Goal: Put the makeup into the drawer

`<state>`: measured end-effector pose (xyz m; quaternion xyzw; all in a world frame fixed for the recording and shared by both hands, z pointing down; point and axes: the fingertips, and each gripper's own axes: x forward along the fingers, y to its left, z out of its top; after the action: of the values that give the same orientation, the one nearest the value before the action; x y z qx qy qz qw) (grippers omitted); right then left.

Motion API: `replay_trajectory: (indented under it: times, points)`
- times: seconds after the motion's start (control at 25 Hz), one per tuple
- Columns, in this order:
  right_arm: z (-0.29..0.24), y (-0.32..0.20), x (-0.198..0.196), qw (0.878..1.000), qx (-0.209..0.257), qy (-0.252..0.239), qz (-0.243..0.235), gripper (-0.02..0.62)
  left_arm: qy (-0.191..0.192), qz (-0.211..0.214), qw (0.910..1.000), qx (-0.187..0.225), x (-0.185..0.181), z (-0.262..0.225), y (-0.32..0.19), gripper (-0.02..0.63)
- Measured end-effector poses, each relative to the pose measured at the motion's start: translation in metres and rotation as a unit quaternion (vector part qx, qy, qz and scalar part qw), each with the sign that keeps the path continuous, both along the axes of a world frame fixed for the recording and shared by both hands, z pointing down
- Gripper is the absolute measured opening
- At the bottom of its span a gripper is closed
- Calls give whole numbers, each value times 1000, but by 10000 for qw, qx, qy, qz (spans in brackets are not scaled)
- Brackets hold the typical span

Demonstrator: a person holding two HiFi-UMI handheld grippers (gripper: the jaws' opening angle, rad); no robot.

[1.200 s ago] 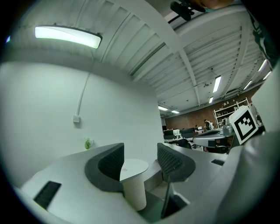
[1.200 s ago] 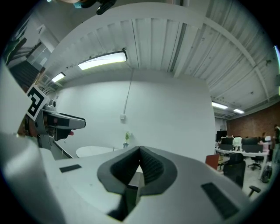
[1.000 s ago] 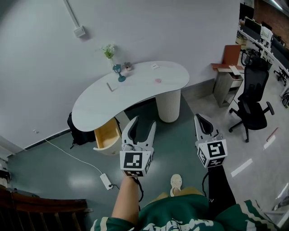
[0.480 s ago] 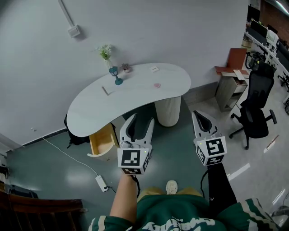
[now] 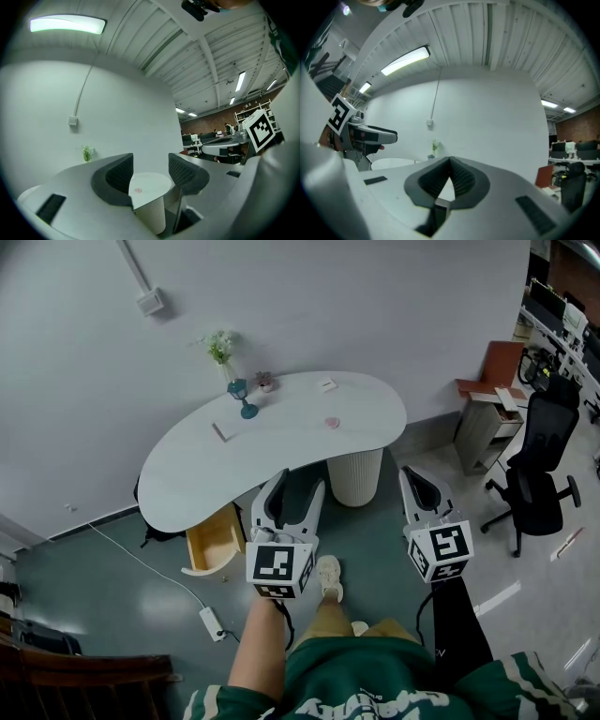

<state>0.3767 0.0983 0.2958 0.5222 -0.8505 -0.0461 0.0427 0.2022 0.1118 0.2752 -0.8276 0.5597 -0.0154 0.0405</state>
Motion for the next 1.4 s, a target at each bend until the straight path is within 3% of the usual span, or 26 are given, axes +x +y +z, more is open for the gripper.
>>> replay_trajectory:
  times: [0.44, 0.96, 1.08, 1.4]
  points:
    - [3, -127, -26, 9997, 49, 247, 40, 3, 45, 148, 9999, 9, -23, 7, -139, 225]
    - [18, -293, -72, 9983, -162, 405, 388, 3, 49, 699, 9973, -220, -50, 34, -312, 221]
    - [22, -323, -80, 9980, -164, 418, 452, 3, 32, 844, 9961, -251, -54, 42, -343, 170]
    - [28, -364, -84, 9967, -249, 528, 562, 3, -95, 1224, 9916, -415, -48, 54, -384, 199]
